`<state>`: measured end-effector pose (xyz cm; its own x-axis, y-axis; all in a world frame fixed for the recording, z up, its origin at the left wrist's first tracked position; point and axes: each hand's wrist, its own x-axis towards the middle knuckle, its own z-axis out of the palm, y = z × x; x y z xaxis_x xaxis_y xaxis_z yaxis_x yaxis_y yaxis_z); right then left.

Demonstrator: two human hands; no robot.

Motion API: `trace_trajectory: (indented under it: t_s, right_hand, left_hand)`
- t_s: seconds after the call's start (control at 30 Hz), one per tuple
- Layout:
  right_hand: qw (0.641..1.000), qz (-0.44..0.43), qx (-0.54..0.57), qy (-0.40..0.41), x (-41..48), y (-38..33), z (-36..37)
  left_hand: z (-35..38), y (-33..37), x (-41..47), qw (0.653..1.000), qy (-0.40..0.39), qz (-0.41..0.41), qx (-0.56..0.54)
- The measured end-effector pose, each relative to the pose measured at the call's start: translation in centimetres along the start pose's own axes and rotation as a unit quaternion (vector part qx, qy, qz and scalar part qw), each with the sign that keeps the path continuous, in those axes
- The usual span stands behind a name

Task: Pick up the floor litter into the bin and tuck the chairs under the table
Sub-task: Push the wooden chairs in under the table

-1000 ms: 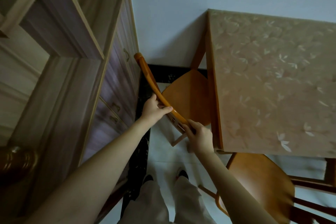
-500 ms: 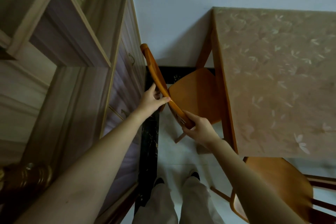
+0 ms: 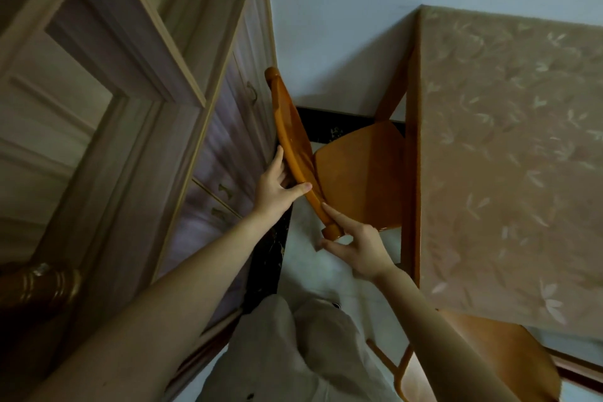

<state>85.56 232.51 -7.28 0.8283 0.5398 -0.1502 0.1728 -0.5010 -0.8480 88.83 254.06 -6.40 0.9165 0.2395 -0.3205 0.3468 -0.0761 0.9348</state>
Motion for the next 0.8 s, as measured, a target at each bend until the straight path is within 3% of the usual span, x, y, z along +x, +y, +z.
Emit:
trace_trajectory:
  t_s: [0.23, 0.8]
  right_hand:
    - [1.0, 0.004, 0.012, -0.007, 2.0, 0.6, -0.6]
    - [0.997, 0.021, 0.039, 0.062, 7.6, -0.5, 0.0]
  left_hand:
    - [-0.3, 0.8, 1.2, 1.0, -0.003, -0.007, 0.003]
    - [-2.1, 2.8, 8.2, 0.998, -0.059, -0.004, -0.017]
